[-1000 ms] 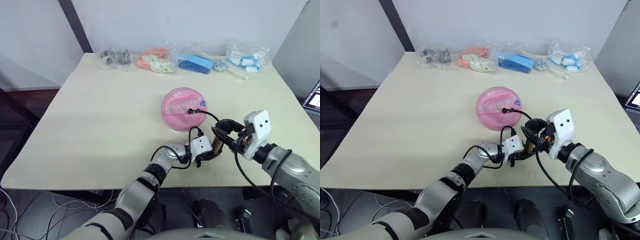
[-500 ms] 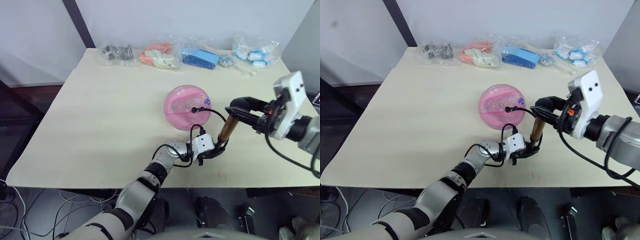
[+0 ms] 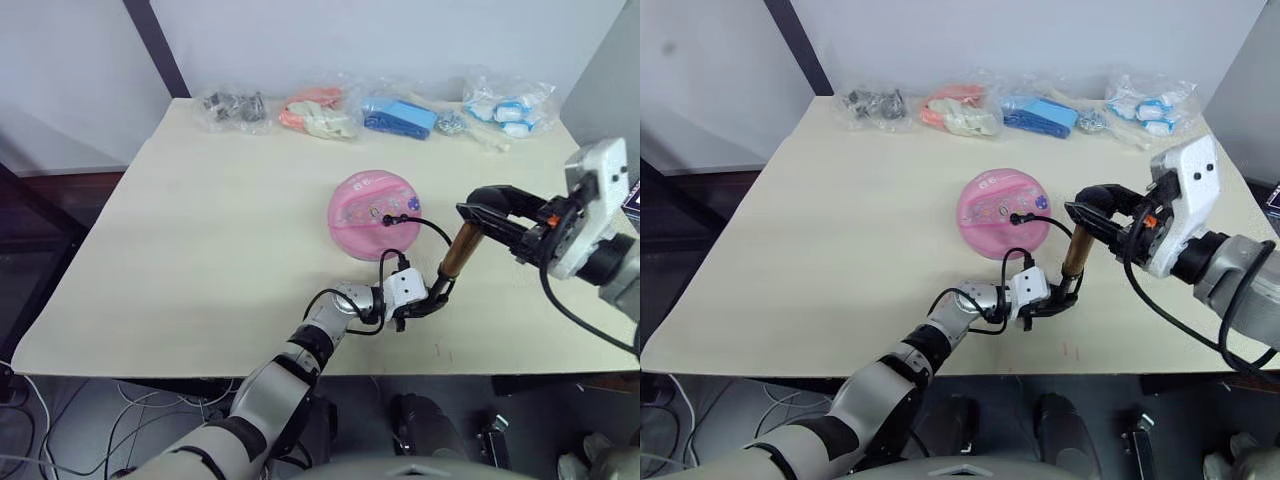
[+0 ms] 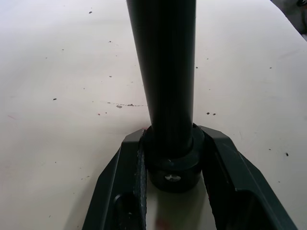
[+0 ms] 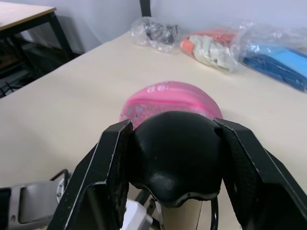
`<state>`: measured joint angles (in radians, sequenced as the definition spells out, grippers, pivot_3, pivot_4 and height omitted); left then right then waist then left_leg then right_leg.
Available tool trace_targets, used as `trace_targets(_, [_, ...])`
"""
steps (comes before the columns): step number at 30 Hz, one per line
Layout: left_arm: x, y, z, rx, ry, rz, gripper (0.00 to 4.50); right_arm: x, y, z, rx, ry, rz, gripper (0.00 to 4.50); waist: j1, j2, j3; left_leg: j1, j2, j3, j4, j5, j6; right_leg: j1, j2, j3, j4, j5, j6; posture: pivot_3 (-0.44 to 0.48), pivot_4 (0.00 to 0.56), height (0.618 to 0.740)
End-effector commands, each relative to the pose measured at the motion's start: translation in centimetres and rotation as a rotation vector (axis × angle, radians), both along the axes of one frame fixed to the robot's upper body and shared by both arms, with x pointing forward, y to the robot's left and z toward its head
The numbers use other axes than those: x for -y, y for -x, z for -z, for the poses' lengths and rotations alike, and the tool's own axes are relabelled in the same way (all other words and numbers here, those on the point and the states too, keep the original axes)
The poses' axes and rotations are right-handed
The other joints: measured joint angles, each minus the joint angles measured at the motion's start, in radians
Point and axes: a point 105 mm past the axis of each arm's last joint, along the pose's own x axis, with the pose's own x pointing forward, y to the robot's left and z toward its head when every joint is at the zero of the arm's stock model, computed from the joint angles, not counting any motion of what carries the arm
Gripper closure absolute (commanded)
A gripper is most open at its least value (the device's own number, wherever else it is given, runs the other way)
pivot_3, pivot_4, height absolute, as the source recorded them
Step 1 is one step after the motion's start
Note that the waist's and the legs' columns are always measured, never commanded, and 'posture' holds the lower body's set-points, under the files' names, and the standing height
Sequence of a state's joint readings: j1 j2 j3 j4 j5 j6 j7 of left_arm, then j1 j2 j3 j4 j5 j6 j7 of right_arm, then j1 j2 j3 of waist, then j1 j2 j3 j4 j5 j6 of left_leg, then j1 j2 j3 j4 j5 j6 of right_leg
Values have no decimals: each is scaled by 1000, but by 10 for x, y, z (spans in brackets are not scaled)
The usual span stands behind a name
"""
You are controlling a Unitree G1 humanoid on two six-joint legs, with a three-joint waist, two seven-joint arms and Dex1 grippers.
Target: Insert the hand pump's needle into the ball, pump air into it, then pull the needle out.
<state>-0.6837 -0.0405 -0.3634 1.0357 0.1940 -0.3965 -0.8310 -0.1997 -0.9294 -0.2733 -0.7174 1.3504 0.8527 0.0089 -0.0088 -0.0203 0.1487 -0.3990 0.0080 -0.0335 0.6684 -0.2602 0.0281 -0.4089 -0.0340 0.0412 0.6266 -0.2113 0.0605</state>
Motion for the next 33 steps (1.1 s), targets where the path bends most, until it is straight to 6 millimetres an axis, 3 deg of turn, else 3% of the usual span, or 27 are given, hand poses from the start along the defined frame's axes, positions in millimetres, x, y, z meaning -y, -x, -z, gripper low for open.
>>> trace_targets(1, [-12,13,27,-69,-92,25,3405,7,-10,63,-145,90,85,2421,-1,-2,-2,1,0,0,0,0,0,0,1,0,0,-2,-1,0,150,740])
trace_targets(10, [-10,15,27,-71,-85,22,3405,-4,-3,146,-323,141,71,2421,-4,-9,-16,3,2,-1,0,0,0,1,3,0,0,-2,-2,0,150,740])
trace_targets(12, [-10,15,27,-72,-85,22,3405,-5,-1,153,-327,151,67,2421,-5,-13,-21,6,2,-1,-1,0,0,2,3,0,0,-2,-3,0,150,740])
trace_targets(15, [-11,15,27,-74,-87,20,3405,-3,-6,131,-251,126,68,2421,-5,-13,-22,9,3,-2,-1,0,0,5,3,0,0,-4,-4,0,150,740])
trace_targets(17, [-11,15,28,-75,-91,20,3405,3,-15,91,-138,98,72,2421,-5,-12,-21,11,5,-1,-2,0,0,6,3,0,0,-4,-4,0,150,740])
trace_targets(23, [-11,15,30,-77,-97,21,3405,11,-12,4,54,67,25,2421,0,-1,-13,4,3,-1,-1,0,0,1,0,0,0,-2,-5,0,150,740])
trace_targets(33, [-12,16,31,-79,-102,29,3405,25,3,-85,207,52,17,2421,8,5,0,-3,-1,-1,0,-2,2,-3,-2,2,0,1,-2,0,150,740])
